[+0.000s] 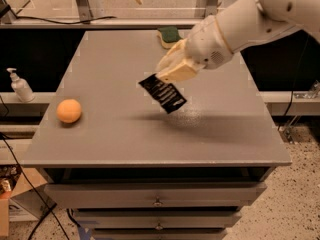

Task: Move rxbar chocolate near orange

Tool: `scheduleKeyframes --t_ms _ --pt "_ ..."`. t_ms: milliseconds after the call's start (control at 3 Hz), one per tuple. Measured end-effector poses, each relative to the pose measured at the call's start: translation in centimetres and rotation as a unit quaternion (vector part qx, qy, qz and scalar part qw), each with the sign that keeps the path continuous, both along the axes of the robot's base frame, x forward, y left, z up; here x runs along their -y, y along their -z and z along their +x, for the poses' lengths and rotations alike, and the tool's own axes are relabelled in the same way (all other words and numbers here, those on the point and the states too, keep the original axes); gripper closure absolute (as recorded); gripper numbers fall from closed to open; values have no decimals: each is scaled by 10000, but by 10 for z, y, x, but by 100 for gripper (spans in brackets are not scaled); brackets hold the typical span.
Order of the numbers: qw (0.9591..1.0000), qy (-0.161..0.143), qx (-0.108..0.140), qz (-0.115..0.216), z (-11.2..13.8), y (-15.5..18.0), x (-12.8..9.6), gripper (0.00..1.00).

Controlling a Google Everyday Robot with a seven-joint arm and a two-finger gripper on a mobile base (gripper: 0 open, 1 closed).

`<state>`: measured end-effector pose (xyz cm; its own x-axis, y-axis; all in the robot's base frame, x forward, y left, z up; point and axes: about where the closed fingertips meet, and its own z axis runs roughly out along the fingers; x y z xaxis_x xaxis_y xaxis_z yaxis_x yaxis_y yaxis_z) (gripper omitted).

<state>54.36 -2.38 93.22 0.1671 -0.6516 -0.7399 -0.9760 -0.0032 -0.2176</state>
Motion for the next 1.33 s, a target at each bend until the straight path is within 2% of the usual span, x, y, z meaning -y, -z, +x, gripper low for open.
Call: scheduleKeyframes --t_ms 333,667,1000,1333 --pt "9969 -697 -92 348 -23 5 -57 100" --pt "9889 -1331 -101 650 -43 3 -106 100" --pt "9830 -1668 -168 754 -50 15 -142 82" --pt "9817 -1779 -212 641 -47 32 -162 59"
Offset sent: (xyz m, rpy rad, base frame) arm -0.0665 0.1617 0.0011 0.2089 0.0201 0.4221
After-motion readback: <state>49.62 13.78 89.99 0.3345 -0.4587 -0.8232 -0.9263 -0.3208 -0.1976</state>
